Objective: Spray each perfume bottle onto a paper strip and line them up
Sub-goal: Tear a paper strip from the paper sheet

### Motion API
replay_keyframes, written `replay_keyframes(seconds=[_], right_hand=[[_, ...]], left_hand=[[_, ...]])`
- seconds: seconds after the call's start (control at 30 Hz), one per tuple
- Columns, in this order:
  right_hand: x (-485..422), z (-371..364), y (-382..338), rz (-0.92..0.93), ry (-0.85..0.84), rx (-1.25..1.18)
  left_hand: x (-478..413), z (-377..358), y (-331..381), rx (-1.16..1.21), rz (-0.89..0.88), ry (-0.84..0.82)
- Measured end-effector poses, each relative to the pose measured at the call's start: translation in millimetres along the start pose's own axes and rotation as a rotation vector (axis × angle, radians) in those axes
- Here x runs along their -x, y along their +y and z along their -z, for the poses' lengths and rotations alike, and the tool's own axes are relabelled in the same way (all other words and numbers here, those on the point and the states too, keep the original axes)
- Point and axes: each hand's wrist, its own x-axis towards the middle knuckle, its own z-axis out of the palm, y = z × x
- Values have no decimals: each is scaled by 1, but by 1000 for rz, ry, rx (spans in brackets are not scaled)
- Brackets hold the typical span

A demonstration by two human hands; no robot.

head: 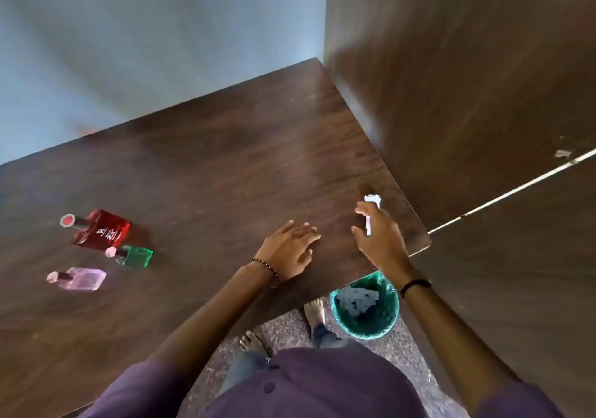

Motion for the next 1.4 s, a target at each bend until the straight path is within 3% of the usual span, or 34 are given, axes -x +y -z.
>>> replay_keyframes(seconds=[0.13, 0.33, 0.73, 1.4], right_hand=[[-3, 22, 24, -79, 17, -18], [-13, 29, 35, -74, -77, 44], [-30, 28, 43, -83, 16, 24], [-38, 39, 49, -62, -66, 75]], left_hand=[[-4, -3, 3, 2, -1, -5], [-14, -2, 8, 4, -8, 18], [-36, -8, 26, 11, -23, 38], [-88, -9, 57, -68, -148, 57]])
